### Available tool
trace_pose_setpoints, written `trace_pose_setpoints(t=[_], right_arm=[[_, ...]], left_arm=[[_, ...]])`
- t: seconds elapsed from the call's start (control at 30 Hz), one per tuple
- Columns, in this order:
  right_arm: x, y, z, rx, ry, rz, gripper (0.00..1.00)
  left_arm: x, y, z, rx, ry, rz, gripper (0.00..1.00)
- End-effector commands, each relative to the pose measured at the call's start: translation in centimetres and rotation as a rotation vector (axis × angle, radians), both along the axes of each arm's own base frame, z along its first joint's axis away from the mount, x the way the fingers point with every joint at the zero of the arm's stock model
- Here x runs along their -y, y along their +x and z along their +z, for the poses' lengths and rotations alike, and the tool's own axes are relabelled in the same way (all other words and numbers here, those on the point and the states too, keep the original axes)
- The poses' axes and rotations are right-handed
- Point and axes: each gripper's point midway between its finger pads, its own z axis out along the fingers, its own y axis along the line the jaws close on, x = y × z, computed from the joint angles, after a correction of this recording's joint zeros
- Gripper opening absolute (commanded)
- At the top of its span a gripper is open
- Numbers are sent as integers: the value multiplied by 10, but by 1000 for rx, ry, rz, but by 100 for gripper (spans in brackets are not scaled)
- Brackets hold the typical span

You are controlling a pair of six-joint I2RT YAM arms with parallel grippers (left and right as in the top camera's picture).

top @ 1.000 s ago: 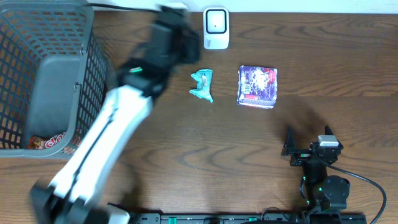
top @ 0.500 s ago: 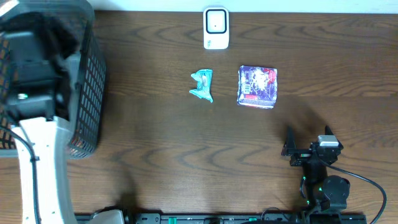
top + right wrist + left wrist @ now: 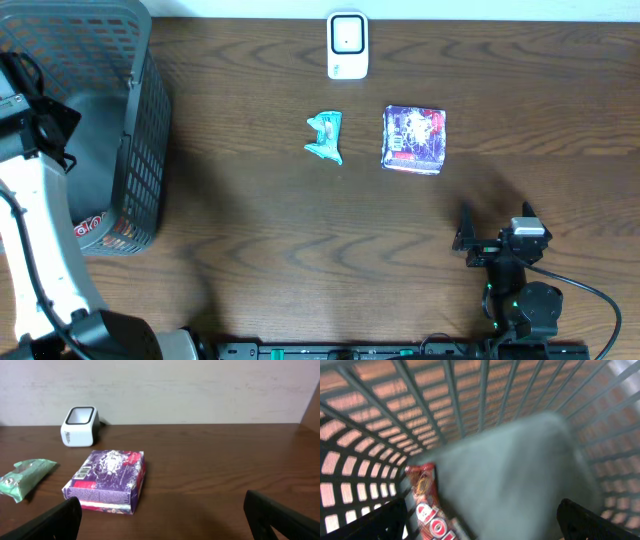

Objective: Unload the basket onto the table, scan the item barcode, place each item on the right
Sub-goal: 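Reach the left gripper into the basket toward the chocolate wafer bar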

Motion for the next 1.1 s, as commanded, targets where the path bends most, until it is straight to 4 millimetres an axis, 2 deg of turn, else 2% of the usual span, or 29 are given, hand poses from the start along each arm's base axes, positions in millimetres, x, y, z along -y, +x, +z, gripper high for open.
trace_pose_setpoints(t=[0.0, 0.17, 0.33, 0.53, 0.67, 0.83, 1.07], right_arm=[[-2, 0, -1, -1, -4, 7, 99], [-2, 0, -1, -1, -4, 7, 99], [-2, 0, -1, -1, -4, 7, 99], [-2, 0, -1, -1, -4, 7, 99], [-2, 0, -1, -1, -4, 7, 99], [-2, 0, -1, -1, -4, 7, 99], [-2, 0, -1, -1, -4, 7, 99]], left_arm=[[2, -5, -32, -76, -72, 55, 96], [6, -16, -72, -161, -172, 191, 96], [7, -18, -107, -270, -213, 199, 96], [5, -25, -140, -369, -255, 227, 97], [-1, -39, -157, -416, -294, 306, 98], [-12, -52, -170, -452, -322, 351, 98], [-7, -57, -183, -474, -384, 362, 98]])
